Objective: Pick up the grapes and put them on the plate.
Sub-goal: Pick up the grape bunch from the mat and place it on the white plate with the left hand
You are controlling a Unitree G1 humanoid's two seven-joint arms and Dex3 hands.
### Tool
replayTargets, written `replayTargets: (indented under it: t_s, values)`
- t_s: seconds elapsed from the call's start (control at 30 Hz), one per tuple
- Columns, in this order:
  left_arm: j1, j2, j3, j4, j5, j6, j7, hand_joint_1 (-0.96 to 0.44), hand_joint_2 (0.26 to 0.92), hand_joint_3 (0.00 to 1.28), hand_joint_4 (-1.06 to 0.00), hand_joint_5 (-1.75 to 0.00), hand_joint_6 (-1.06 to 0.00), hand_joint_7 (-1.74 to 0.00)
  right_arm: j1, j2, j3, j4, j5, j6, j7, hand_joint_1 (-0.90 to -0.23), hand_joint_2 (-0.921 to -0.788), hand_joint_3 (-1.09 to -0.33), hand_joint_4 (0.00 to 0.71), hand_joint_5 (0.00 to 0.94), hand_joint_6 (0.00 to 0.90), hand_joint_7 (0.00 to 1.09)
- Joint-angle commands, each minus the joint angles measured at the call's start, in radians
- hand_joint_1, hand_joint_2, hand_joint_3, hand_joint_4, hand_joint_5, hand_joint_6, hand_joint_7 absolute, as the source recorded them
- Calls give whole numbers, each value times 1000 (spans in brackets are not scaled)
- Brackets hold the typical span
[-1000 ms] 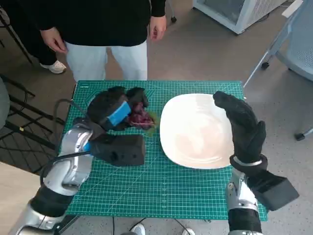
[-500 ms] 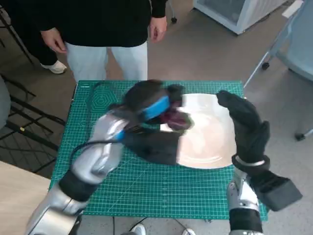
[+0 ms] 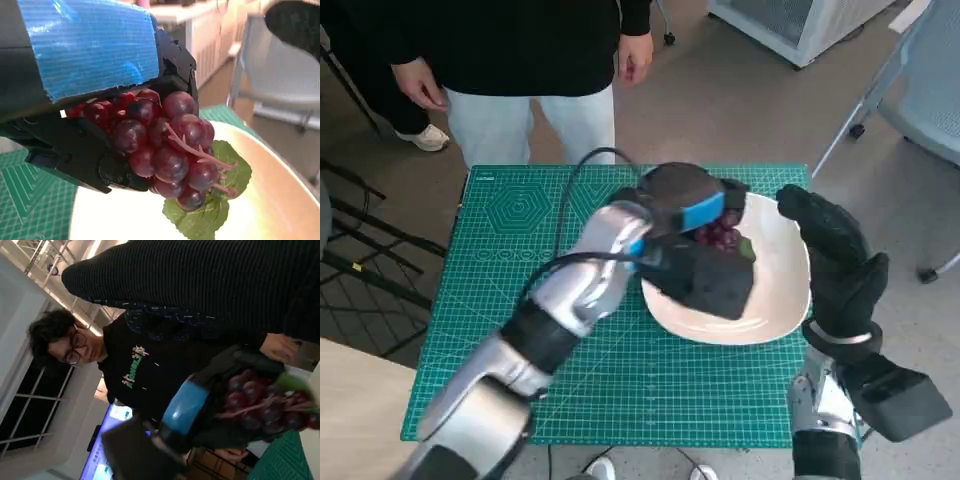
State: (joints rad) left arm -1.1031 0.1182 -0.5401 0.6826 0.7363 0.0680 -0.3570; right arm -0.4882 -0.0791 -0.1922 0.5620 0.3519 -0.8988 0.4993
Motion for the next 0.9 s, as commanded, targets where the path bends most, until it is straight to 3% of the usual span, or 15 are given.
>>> replayTargets:
  t_s: [0.03, 0.3, 0.9]
  values:
    - [-74, -34, -6, 68, -16, -17, -10, 2, 921, 217, -483, -1375, -489, -1330, 35, 2, -2, -19, 1, 18, -15, -699, -921, -663, 358, 1, 198, 298]
    - [-96, -53, -3, 112, -31, -25, -11, 2, 921, 184, -519, -1330, -522, -1302, 45, -1, -6, -37, 2, 23, -24, -703, -921, -663, 353, 0, 200, 287]
    - [-122, -105, 1, 205, -47, 11, 5, 1, 921, 211, -489, -1362, -491, -1334, 57, 5, 1, -64, -12, 38, -53, -700, -921, -667, 348, 0, 198, 275]
